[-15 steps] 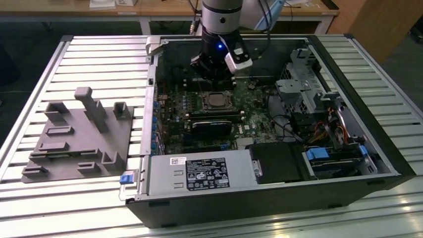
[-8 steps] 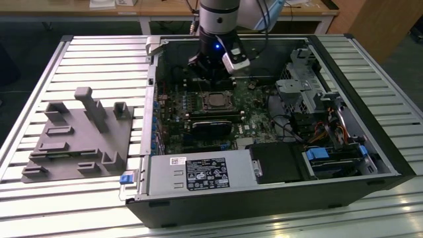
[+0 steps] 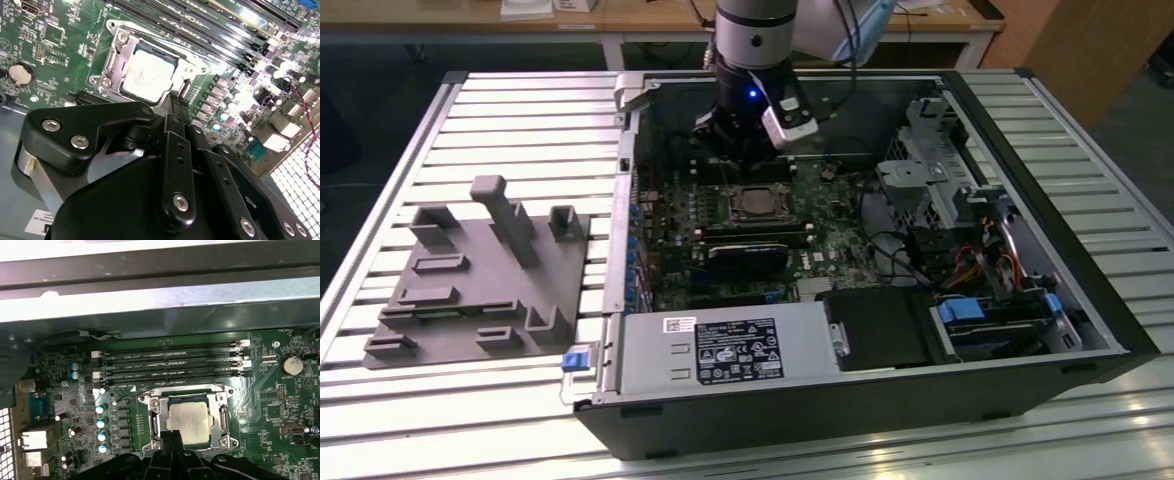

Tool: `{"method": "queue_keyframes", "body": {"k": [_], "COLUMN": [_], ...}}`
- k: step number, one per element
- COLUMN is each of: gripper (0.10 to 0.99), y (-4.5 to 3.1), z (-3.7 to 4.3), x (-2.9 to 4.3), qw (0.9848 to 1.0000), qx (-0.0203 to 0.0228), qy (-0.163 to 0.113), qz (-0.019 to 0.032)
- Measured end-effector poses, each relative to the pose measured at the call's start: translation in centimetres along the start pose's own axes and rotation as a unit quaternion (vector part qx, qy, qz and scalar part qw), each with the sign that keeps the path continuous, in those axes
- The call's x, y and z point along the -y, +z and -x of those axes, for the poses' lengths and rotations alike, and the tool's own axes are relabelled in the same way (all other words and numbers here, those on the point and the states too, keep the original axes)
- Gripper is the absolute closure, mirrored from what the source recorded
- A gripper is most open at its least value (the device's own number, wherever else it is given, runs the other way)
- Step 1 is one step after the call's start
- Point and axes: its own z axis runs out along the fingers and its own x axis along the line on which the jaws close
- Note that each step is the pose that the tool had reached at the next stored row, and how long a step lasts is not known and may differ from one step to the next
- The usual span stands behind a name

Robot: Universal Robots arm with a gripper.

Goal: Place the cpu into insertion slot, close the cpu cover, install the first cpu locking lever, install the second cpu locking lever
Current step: 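Install the first cpu locking lever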

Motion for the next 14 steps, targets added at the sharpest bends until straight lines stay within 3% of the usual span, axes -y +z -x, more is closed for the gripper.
{"method": "queue_keyframes", "body": {"k": [14], "gripper": [0.980], "y": [0.03], "z": [-1.91], "x": [0.19], "qw": [1.0000], "qx": [0.0000], "qy": [0.000], "qz": [0.0000]}}
